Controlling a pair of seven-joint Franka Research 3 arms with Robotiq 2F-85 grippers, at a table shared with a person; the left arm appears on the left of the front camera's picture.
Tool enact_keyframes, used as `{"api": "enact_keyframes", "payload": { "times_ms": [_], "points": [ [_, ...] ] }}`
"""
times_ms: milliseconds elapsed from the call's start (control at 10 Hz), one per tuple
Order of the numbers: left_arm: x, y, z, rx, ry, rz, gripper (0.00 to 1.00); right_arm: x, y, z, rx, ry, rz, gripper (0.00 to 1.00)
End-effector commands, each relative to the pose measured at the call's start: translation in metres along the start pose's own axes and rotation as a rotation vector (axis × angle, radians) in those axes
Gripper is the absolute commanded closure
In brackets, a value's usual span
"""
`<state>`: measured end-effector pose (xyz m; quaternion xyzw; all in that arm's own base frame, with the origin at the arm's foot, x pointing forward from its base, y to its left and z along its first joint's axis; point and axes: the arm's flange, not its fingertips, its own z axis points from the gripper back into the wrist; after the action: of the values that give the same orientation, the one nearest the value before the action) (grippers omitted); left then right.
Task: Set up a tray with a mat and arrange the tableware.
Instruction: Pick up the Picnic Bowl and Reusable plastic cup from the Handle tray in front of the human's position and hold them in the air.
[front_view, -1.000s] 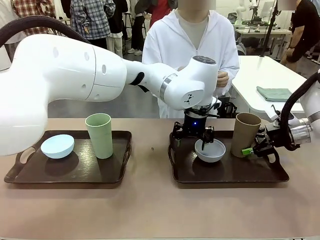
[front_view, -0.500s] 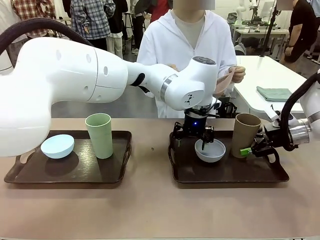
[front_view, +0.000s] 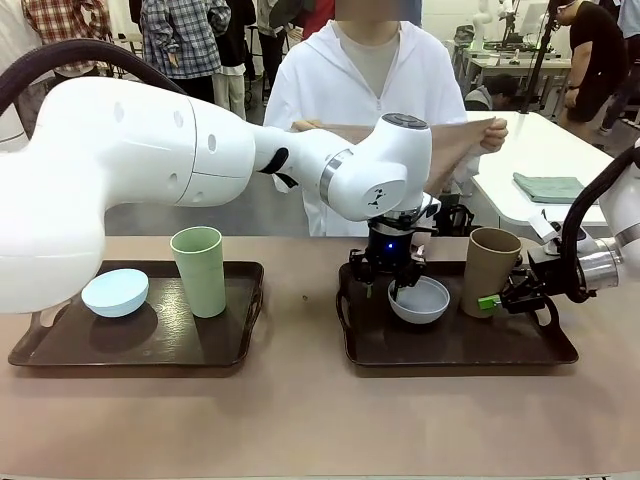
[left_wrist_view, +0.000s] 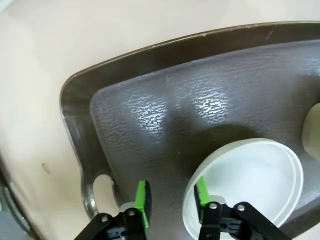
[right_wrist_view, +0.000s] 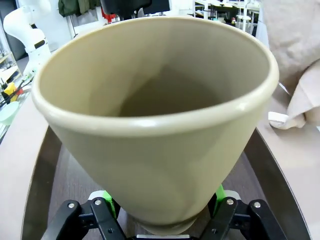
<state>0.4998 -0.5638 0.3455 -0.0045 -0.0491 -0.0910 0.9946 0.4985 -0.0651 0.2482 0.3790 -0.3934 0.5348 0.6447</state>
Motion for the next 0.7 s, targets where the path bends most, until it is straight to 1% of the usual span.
{"api": "enact_keyframes", "payload": {
  "times_ms": [0, 100, 200, 300, 500, 600],
  "points": [
    [0.0072, -0.0034, 0.0025, -0.021, 0.006, -0.001, 1.0, -0.0042, -0.0039, 0.0002, 0.0, -0.012, 0.013, 0.79],
    [0.0075, -0.0037, 0.0026, -0.023, 0.007, -0.001, 1.0, -0.0046, -0.0046, 0.0004, 0.002, -0.013, 0.011, 1.0],
    [0.0078, -0.0035, 0.0026, -0.024, 0.009, 0.0, 1.0, -0.0051, -0.0059, 0.0006, 0.0, -0.015, 0.005, 0.79],
    [0.0072, -0.0034, 0.0032, -0.027, 0.01, 0.0, 1.0, -0.0051, -0.0057, 0.0006, -0.001, -0.013, 0.003, 1.0],
    [0.006, -0.0025, 0.0035, -0.013, 0.017, -0.01, 1.0, -0.0044, -0.0047, 0.0023, -0.006, -0.008, -0.001, 1.0],
    [0.0051, -0.0005, 0.0046, -0.005, 0.047, -0.026, 1.0, 0.0004, -0.001, 0.0062, -0.012, -0.01, -0.001, 0.79]
  ]
}}
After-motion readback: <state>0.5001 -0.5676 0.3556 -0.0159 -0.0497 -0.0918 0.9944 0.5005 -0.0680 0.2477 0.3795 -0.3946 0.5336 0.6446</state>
